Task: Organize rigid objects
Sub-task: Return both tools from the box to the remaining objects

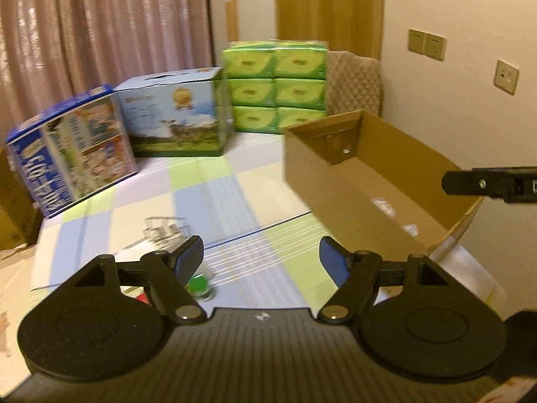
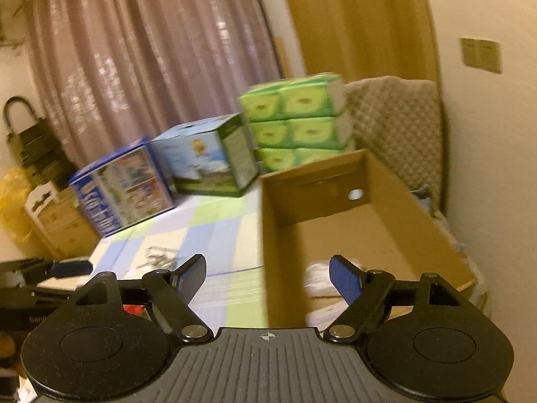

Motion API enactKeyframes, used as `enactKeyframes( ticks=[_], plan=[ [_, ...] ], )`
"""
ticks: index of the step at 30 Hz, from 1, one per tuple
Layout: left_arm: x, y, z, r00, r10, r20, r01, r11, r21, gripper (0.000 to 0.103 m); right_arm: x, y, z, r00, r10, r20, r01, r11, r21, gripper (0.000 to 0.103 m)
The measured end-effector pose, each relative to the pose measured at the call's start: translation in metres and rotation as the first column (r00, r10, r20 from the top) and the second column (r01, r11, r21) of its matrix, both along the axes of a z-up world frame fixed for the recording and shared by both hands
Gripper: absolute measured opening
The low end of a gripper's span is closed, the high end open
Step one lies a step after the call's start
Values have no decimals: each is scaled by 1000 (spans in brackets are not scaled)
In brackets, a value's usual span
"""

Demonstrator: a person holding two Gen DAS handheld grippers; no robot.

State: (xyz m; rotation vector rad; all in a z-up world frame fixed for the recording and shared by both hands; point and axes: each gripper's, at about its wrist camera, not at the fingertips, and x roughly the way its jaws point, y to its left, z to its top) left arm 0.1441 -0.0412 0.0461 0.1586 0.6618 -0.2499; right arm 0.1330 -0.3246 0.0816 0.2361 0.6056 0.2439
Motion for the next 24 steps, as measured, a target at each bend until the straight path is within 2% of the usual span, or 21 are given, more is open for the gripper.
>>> enactKeyframes(
  ticks=[10,17,24],
  plan=[
    [-49,74,21,986,165,22,-166,986,27,76,-30,57,-3,994,111,-5,-111,994,22,78],
    [-79,102,26,975,222,23,-223,973,64,76,-43,86,-8,987,160,-3,-159,985,68,78],
    [-74,122,9,971,240,-4,-240,970,35,77,-41,129,-19,969,247,-2,-247,969,-8,78]
  ],
)
